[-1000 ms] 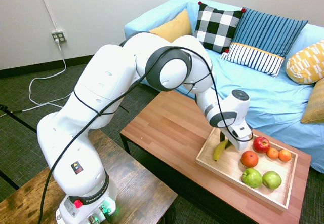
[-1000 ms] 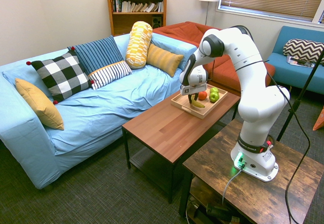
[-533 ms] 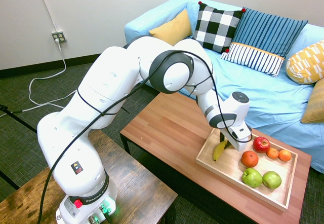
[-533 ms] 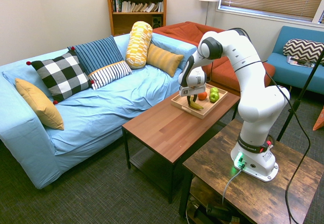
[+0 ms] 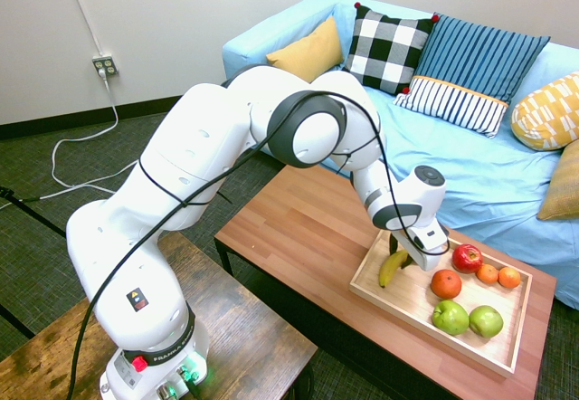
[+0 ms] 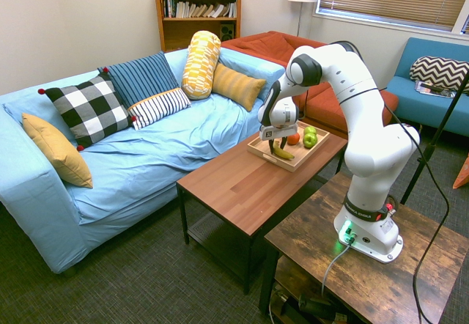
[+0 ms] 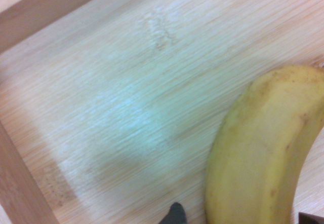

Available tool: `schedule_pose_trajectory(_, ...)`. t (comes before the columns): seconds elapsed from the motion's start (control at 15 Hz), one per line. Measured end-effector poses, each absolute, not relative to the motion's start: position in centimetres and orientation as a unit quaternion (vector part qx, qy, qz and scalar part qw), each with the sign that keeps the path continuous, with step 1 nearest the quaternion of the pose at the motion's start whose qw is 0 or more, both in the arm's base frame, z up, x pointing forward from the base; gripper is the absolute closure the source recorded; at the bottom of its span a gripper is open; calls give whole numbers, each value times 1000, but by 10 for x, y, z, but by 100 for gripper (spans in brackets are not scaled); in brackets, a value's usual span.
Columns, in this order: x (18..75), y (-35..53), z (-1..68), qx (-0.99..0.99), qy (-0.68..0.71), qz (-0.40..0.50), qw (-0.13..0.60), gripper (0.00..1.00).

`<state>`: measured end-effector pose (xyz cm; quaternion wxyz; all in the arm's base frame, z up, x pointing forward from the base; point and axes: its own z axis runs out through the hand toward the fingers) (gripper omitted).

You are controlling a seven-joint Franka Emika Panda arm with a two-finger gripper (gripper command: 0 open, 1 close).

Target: Put banana in the tray

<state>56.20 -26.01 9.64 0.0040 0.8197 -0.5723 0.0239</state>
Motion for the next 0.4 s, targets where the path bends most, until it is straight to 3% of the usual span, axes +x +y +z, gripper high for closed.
schedule_pose_trajectory(0.4,557,-268,150,815,-577,52,-6,0)
